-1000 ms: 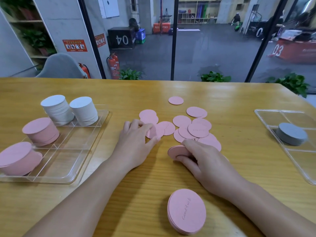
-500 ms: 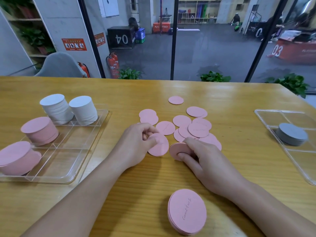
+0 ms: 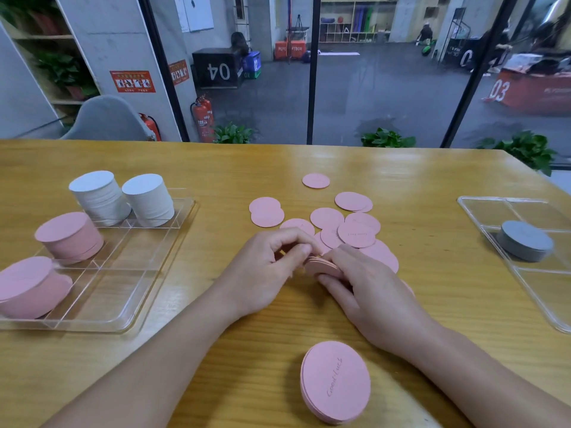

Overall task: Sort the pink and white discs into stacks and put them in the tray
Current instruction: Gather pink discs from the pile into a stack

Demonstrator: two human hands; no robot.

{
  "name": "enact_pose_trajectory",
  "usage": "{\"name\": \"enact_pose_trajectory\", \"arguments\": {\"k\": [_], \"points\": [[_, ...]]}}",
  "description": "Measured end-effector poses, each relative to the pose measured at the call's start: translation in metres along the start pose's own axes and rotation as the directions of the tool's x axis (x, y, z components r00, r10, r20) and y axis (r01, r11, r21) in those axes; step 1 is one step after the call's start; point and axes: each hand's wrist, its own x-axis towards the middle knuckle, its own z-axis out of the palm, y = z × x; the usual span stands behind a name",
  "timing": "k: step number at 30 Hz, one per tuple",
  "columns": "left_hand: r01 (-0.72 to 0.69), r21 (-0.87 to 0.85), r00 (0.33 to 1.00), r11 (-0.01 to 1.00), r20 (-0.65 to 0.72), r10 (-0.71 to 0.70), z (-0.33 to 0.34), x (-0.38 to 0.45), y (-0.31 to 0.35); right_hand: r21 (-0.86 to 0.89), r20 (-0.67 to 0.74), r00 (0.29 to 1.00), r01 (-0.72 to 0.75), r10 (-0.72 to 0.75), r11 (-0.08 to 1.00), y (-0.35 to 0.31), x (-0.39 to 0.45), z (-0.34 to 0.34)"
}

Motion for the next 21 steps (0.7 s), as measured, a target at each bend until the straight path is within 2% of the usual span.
{"name": "enact_pose_trajectory", "arguments": {"k": [2, 4, 9, 11, 15, 21], "points": [[0.001, 0.225, 0.997, 0.974, -0.078, 0.017, -0.001, 0.001, -0.010, 0.008, -0.008, 1.000, -0.003, 0.003, 1.000, 0.001, 0.001, 0.000], [-0.006, 0.414, 0.998, 0.910, -0.059, 0.033, -0.002, 0.004, -0.019, 0.023, -0.012, 1.000, -0.006, 0.006, 1.000, 0.002, 0.001, 0.000], [0.034, 0.601, 0.998, 0.799, 0.025, -0.061, -0.008, 0.001, -0.019, 0.056, -0.012, 1.000, -0.010, 0.010, 0.998, 0.003, 0.001, -0.001], [0.041, 0.610, 0.999, 0.791, 0.000, -0.052, -0.010, 0.000, -0.016, 0.061, -0.009, 1.000, -0.006, 0.006, 0.998, 0.003, 0.001, -0.002], [0.092, 0.538, 0.995, 0.838, -0.078, -0.059, -0.016, -0.001, -0.013, 0.093, 0.013, 0.999, -0.048, 0.047, 0.995, 0.002, -0.001, -0.003], [0.141, 0.451, 0.990, 0.881, -0.091, -0.111, -0.013, -0.003, -0.008, 0.055, 0.045, 0.996, -0.081, 0.078, 0.995, 0.002, -0.001, -0.004]]}}
